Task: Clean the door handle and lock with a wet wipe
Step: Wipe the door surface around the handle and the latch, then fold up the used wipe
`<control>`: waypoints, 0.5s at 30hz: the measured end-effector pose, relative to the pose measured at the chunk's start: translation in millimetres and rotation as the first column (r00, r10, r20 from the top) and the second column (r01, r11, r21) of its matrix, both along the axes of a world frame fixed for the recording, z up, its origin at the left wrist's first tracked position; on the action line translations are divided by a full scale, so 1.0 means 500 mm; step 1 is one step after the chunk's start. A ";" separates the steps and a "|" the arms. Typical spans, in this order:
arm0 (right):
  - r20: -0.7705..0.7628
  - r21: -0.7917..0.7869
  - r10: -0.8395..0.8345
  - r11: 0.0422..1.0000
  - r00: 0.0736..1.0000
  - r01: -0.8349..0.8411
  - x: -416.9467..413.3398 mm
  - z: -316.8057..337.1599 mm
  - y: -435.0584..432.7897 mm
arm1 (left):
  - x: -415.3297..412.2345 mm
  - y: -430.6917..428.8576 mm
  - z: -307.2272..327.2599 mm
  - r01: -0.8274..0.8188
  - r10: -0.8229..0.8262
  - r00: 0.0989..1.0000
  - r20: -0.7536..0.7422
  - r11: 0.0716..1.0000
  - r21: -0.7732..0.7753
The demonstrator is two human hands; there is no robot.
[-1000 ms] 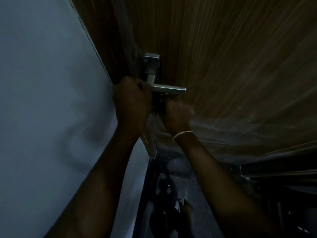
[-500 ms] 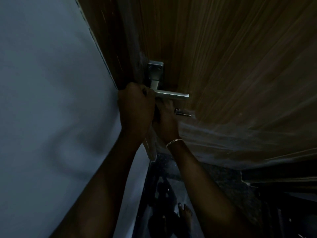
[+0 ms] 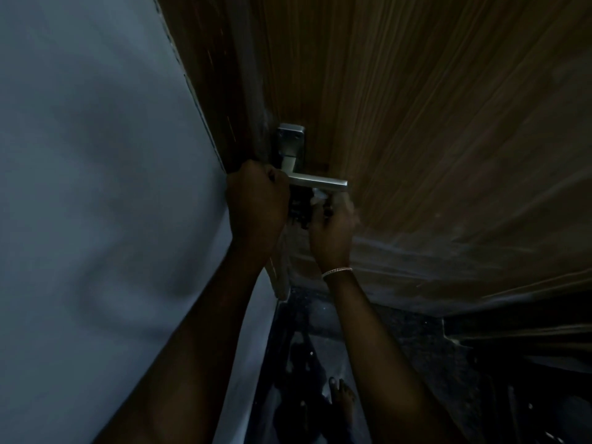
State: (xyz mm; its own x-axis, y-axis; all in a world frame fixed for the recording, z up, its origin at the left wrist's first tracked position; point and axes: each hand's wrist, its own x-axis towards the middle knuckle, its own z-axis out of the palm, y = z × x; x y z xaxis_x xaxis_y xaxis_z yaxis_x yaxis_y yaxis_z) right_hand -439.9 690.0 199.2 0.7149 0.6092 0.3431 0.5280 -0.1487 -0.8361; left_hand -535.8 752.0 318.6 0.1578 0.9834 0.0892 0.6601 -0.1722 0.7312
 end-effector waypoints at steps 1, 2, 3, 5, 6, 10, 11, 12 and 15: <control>0.001 -0.041 0.084 0.996 0.996 -0.084 -0.006 -0.002 0.004 | 0.000 0.000 0.001 0.000 0.000 1.000 0.002 1.000 -0.006; 0.000 -0.075 0.161 0.984 0.987 -0.160 -0.007 -0.004 0.005 | 0.001 -0.002 0.003 -0.001 0.001 1.000 -0.001 1.000 -0.010; -0.005 -0.086 0.205 0.975 0.979 -0.205 -0.002 -0.004 0.004 | 0.001 -0.003 0.006 -0.004 0.004 1.000 -0.007 1.000 -0.016; -0.031 -0.051 0.167 0.984 0.986 -0.168 0.015 0.001 -0.008 | 0.000 -0.009 0.013 -0.002 0.002 1.000 -0.010 1.000 -0.026; -0.059 -0.017 0.116 0.993 0.992 -0.117 0.023 0.006 -0.018 | -0.001 -0.011 0.016 0.003 -0.003 1.000 -0.005 1.000 -0.025; -0.349 0.100 0.074 0.994 0.934 -0.041 0.029 0.042 -0.066 | -0.003 -0.021 0.032 0.016 -0.016 1.000 -0.010 0.999 -0.033; -0.403 0.114 0.085 0.993 0.911 -0.042 0.029 0.053 -0.081 | -0.006 -0.025 0.035 0.020 -0.021 1.000 -0.006 0.999 -0.039; -0.430 0.117 0.088 0.992 0.899 -0.041 0.029 0.065 -0.097 | -0.009 -0.031 0.038 0.028 -0.027 1.000 0.003 0.999 -0.042; -0.510 0.123 0.124 0.990 0.851 -0.070 0.026 0.109 -0.147 | -0.033 -0.060 0.042 0.052 -0.048 0.997 0.058 0.997 -0.061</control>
State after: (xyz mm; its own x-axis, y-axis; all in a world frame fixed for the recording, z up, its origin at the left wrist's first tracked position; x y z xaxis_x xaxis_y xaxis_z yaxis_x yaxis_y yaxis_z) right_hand -427.0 616.6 253.9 0.7441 0.6681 0.0026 0.0251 -0.0241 -0.9994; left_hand -552.2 722.0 339.5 0.2032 0.9784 0.0378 0.6089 -0.1565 0.7777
